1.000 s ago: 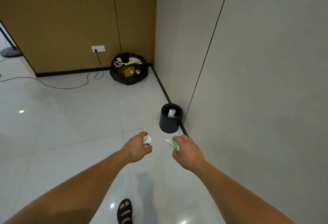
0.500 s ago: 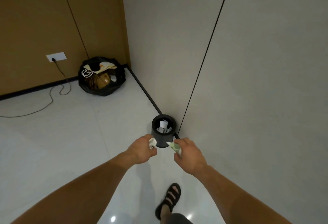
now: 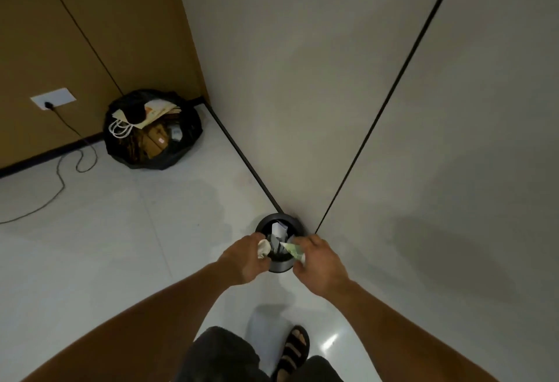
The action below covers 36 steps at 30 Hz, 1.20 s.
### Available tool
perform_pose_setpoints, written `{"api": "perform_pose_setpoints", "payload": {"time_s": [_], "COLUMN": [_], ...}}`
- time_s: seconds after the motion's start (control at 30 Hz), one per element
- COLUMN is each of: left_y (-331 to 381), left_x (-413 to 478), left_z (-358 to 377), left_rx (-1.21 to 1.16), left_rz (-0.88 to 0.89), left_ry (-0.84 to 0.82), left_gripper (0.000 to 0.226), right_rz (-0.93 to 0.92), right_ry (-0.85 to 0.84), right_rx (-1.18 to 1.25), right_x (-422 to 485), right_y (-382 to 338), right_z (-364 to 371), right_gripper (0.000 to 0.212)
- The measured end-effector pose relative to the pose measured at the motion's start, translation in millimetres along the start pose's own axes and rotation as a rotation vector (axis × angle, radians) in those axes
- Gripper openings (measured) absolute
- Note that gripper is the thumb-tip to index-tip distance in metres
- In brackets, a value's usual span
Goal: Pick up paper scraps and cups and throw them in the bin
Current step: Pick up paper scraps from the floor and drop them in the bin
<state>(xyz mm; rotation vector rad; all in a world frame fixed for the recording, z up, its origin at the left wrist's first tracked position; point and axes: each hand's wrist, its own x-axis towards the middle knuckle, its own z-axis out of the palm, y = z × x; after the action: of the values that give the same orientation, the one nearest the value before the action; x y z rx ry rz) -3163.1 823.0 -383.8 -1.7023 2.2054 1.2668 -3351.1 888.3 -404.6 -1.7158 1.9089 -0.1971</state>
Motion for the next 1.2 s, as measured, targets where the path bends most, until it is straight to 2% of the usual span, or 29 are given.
{"api": "perform_pose_setpoints", "payload": {"time_s": [0.1,0.27,0.4,0.5,0.63,0.77,0.9,0.97,1.07,1.2], "left_y": [-7.8,-32.5,-65.0,-95.4,-135.6,-171.3,-208.5,-223.1,-240.4,-239.4], "left_x": [49.1,143.4,224.4,281.5,362.5,424.7,457.0,464.2,464.2,451.9], "left_z": [-4.9,-16.2,-6.8,21.1,76.8,142.2,187.6,198.8,202.9,188.5], "left_rx": [-0.030,-0.009,0.038,0.086,0.124,0.250,0.476,0.554,0.564,0.502], "left_rz": [-0.022,0.020,0.064,0.090,0.122,0.266,0.298,0.299,0.246,0.187], "left_ry": [-0.054,-0.147,-0.197,-0.234,-0.191,-0.159,-0.192,-0.231,-0.267,-0.265], "left_gripper": [0.042,0.057,0.052,0.051,0.049,0.061,0.070,0.083,0.096,0.095], "right_rz": [0.059,0.223,0.374,0.442,0.519,0.529,0.518,0.517,0.516,0.525], "right_ry": [-0.030,-0.049,-0.052,-0.041,-0.044,-0.036,-0.026,-0.056,-0.100,-0.111], "right_rx": [0.023,0.064,0.170,0.210,0.260,0.232,0.220,0.212,0.207,0.240], "right_x": [34.6,94.6,148.1,193.0,246.7,289.7,314.1,316.8,313.4,299.0], "right_y": [6.3,16.8,26.0,45.2,93.3,144.4,169.2,175.3,177.4,171.3], "right_z": [6.0,33.4,75.1,119.8,194.1,268.9,327.4,346.5,357.0,339.1], "right_gripper": [0.054,0.054,0.048,0.047,0.040,0.041,0.052,0.059,0.062,0.067]}}
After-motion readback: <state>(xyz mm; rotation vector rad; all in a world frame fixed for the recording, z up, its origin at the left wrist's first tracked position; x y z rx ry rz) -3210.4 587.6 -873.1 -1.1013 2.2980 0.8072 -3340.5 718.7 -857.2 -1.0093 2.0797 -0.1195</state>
